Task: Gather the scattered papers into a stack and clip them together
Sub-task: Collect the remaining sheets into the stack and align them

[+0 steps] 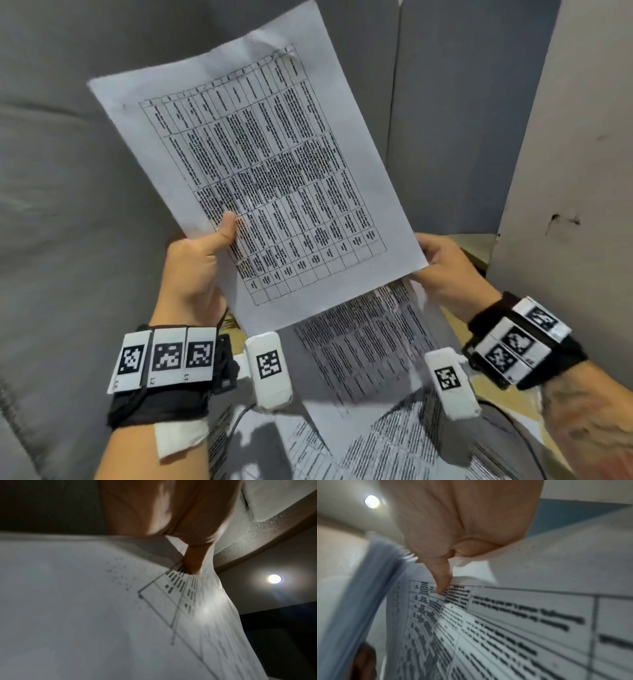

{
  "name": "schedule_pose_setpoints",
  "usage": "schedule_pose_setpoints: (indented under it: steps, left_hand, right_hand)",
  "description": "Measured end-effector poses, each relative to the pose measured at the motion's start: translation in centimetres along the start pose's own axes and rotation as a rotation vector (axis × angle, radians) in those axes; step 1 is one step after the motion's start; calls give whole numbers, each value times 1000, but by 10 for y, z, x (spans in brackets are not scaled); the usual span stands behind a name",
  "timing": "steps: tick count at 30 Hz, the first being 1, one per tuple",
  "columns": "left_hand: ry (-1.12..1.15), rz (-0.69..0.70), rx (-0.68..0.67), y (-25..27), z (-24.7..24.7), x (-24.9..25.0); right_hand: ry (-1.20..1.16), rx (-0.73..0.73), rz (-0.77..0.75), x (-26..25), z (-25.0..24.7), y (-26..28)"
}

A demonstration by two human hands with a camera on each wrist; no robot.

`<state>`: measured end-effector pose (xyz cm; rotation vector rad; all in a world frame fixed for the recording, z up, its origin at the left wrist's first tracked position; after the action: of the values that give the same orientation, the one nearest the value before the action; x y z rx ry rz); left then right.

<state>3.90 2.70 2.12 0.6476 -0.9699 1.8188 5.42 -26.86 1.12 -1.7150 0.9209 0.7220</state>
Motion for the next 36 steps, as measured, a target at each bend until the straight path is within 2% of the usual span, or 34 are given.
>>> schedule_pose_setpoints:
  steps: [2, 7, 14, 16, 19, 22, 27, 30, 33, 36]
  left_hand:
    - [16, -58, -33, 1, 5, -4]
    - [-77, -124, -106, 6, 19, -21]
    - [-252, -83, -162, 6, 31, -40]
    - [-285, -46, -163, 7, 34, -44]
    - [-305, 67, -154, 8, 41, -47]
    - [-296, 134, -174, 11, 45, -50]
    - [-352, 161, -197, 12, 41, -62]
    - [-319, 178, -236, 8, 37, -64]
    - [-301, 158, -215, 6, 30, -66]
    - [-325, 196, -160, 8, 31, -59]
  right_hand:
    - [-179, 123, -14, 5, -16, 8]
    - [-395, 251, 9, 11, -23, 17]
    - [-442, 193, 93, 17, -15, 8]
    - [-406, 186, 39, 17, -15, 9]
    - [-376, 270, -55, 15, -20, 14]
    - [-398, 238, -120, 13, -18, 16]
    - [-436, 210, 26, 35, -11, 18]
    - [-358, 194, 99, 47, -6, 17]
    - [-324, 205, 78, 46, -6, 16]
    - [-343, 206, 6, 32, -7, 14]
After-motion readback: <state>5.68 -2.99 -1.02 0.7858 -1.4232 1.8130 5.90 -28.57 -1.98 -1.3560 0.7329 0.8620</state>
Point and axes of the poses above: each hand's wrist, its own y-axis away from the middle knuckle, its own z-axis out of the palm, x = y × z, the point moved 7 cm from there along -y, towards the middle knuckle, and after that the axes turned 4 degrees about y, right-handed, at the moved point
